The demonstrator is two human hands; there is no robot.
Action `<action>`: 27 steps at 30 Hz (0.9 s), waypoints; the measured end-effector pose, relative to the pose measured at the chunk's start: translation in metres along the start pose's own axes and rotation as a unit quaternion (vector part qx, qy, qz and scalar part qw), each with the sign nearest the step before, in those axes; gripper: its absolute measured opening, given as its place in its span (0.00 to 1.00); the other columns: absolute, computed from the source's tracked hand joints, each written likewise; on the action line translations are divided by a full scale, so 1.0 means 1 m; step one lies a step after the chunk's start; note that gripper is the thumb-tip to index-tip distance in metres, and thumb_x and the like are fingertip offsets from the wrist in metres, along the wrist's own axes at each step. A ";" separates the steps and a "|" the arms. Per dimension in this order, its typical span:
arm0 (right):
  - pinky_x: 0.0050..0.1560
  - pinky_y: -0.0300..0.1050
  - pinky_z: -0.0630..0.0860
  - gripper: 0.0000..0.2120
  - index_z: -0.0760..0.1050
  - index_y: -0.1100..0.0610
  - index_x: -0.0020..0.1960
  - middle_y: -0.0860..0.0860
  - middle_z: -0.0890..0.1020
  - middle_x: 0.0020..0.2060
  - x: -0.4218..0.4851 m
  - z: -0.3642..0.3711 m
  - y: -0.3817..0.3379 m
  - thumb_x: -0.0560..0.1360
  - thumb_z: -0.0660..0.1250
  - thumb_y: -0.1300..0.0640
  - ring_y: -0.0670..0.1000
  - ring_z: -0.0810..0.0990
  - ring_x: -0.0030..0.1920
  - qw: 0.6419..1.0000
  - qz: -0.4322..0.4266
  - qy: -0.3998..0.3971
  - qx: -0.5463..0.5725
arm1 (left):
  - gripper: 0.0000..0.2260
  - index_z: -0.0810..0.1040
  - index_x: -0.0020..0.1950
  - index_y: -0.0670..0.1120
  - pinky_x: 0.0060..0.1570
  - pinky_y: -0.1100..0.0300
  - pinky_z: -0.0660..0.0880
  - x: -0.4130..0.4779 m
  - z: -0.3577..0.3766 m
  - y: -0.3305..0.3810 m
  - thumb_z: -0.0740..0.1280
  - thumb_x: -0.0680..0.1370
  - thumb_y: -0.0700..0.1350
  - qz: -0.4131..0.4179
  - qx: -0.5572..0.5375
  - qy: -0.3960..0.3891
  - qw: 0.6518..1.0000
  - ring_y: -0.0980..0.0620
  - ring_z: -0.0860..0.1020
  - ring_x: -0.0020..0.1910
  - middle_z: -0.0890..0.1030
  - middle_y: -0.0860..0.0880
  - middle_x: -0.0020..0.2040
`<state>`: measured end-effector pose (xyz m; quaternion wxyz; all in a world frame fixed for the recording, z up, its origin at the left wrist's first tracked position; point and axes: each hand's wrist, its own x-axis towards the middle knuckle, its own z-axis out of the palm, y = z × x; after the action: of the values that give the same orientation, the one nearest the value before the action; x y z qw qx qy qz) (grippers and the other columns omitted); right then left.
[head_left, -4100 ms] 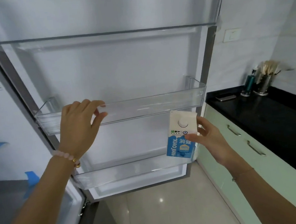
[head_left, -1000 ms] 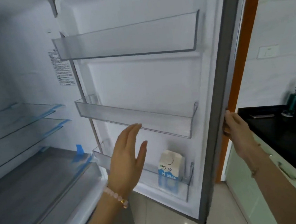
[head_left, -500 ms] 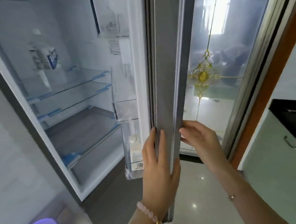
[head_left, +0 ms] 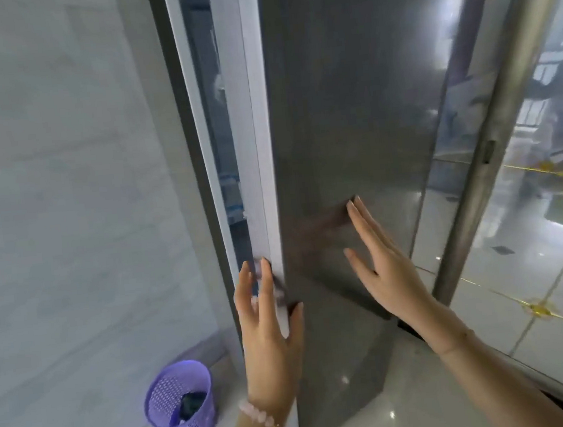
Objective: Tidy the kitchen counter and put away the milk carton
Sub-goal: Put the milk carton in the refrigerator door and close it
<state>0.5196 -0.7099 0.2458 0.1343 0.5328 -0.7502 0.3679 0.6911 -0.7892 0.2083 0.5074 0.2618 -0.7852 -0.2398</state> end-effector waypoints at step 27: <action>0.73 0.56 0.58 0.32 0.51 0.52 0.76 0.48 0.50 0.77 0.080 0.098 0.030 0.76 0.61 0.54 0.55 0.50 0.77 0.990 -0.106 -0.007 -0.098 | 0.11 0.74 0.55 0.46 0.44 0.74 0.76 0.092 -0.001 -0.100 0.68 0.74 0.38 -0.200 -0.118 0.055 0.971 0.64 0.78 0.46 0.80 0.49 0.51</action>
<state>0.4795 -0.8298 0.2130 0.2187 0.5965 -0.7225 0.2727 0.6770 -0.9243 0.2057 0.5190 0.3643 -0.6539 -0.4127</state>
